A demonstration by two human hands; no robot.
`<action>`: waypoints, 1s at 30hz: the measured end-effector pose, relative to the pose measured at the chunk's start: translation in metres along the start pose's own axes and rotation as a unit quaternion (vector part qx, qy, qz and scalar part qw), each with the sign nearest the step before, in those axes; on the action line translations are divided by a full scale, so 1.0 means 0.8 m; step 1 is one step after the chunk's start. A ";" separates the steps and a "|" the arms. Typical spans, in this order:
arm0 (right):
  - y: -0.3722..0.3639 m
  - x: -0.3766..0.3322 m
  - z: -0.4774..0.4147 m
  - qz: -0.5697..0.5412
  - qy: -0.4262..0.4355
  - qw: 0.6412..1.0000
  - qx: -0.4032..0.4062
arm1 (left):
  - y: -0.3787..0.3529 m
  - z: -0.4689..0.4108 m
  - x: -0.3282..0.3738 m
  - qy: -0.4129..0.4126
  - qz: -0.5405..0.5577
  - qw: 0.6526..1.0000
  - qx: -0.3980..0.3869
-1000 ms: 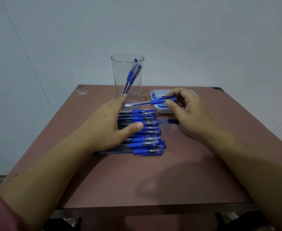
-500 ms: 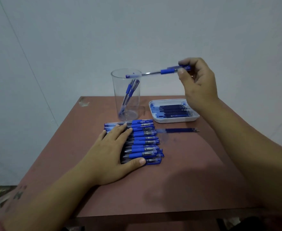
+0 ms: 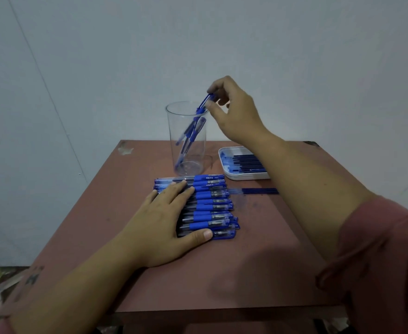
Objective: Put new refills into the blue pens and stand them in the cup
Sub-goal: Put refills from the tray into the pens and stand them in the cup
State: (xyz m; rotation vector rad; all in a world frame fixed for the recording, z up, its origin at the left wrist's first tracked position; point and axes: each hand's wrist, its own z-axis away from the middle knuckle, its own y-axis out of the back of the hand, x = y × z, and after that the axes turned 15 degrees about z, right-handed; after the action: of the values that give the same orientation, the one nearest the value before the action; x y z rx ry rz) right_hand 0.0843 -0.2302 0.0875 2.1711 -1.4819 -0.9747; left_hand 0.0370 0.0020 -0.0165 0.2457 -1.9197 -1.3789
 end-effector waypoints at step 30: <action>0.010 0.025 0.138 0.168 0.056 0.955 -0.238 | 0.001 -0.002 0.000 -0.002 0.015 1.000 -0.005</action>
State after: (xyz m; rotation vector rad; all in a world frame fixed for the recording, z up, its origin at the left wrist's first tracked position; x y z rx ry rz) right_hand 0.0060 -0.2407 0.0072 1.5483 -1.3353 -0.9495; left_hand 0.0379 0.0014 -0.0154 0.2076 -1.9108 -1.3703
